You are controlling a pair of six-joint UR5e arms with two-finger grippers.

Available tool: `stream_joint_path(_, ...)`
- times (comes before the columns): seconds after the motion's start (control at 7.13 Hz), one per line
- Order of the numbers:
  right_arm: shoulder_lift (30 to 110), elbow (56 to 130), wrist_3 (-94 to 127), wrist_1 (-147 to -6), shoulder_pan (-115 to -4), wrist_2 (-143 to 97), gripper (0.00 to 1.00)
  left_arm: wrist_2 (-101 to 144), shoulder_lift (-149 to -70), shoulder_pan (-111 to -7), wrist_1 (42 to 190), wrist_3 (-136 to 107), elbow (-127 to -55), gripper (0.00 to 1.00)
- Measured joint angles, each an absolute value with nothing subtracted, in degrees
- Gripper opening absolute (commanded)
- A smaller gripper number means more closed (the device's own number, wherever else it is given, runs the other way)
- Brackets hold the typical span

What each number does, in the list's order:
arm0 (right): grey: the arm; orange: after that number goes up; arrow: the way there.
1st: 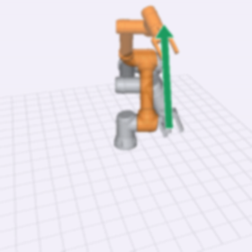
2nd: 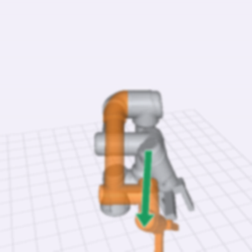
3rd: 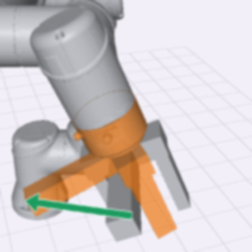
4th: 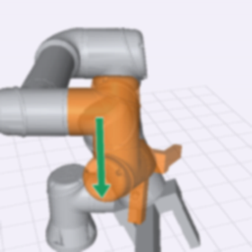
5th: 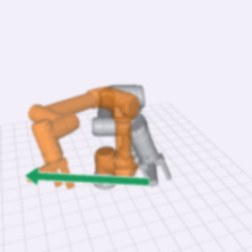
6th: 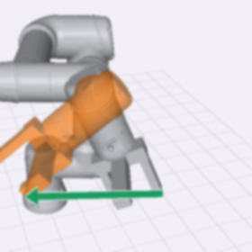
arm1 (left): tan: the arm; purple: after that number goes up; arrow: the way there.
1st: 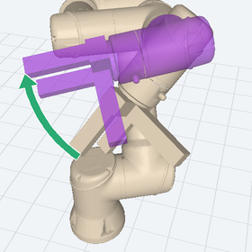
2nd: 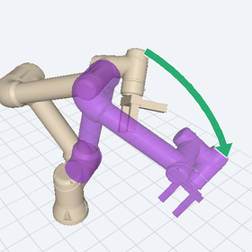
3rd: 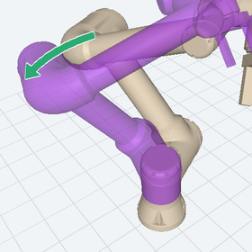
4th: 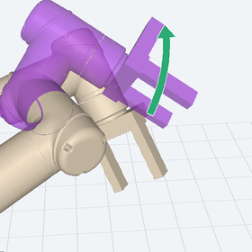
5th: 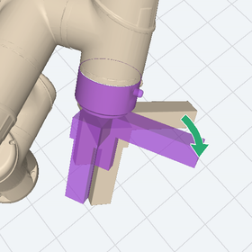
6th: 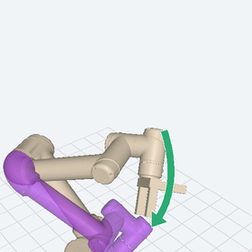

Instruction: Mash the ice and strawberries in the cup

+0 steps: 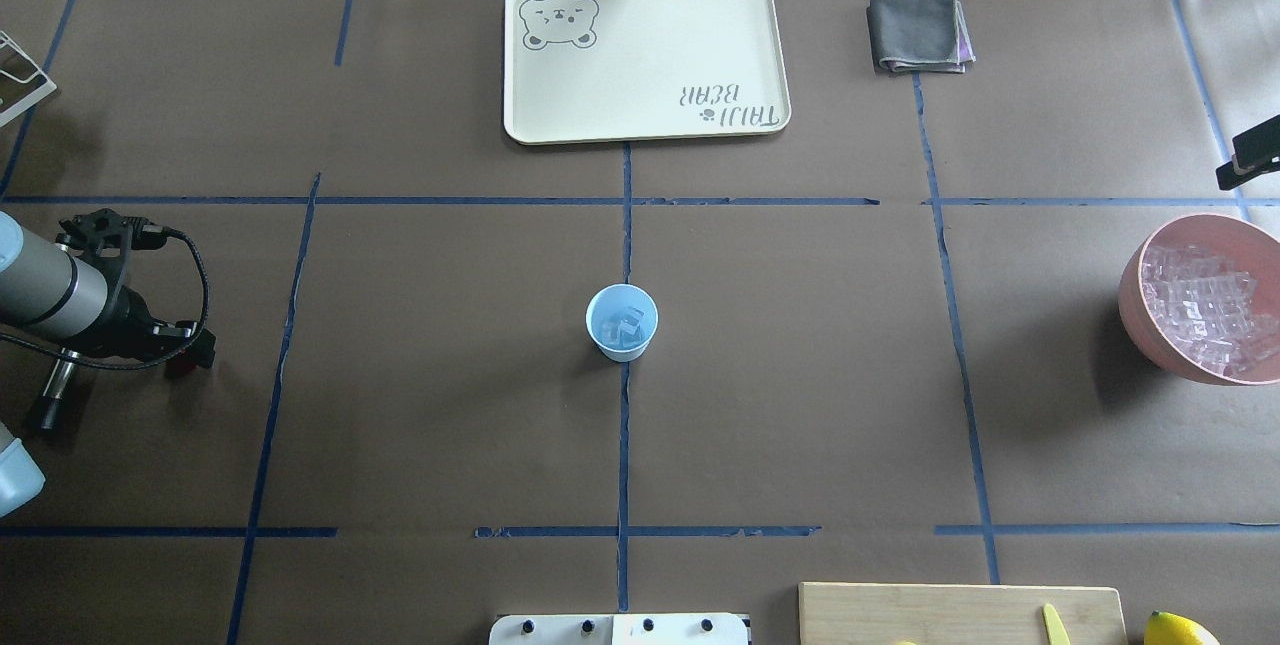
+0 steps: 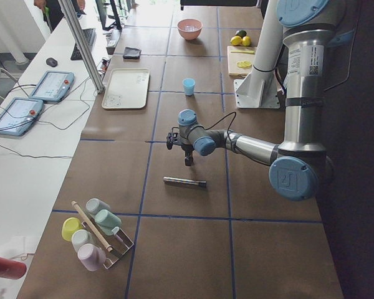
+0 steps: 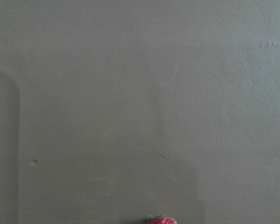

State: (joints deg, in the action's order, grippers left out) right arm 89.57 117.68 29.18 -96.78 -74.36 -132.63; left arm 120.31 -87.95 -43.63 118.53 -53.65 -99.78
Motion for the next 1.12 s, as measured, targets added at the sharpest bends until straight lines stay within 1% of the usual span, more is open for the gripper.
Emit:
stream_joint_path(0.28,89.7,117.5,28.3,-97.0,-75.0,-132.6,1.0,121.2,-88.4,-43.7,118.6,-54.2,-101.2,0.0)
stream_joint_path(0.42,90.0,117.4,26.3,-97.4,-75.9,-132.6,1.0,123.0,-91.1,-43.6,118.5,-57.0,-102.6,0.0)
stream_joint_path(0.84,90.7,117.0,17.2,-101.6,-78.9,-132.6,1.0,127.3,-110.1,-41.3,117.9,-77.2,-102.1,0.0)
stream_joint_path(1.12,90.9,117.0,15.5,-102.3,-79.1,-132.6,1.0,124.5,-120.9,-37.1,117.9,-87.0,-98.4,0.0)
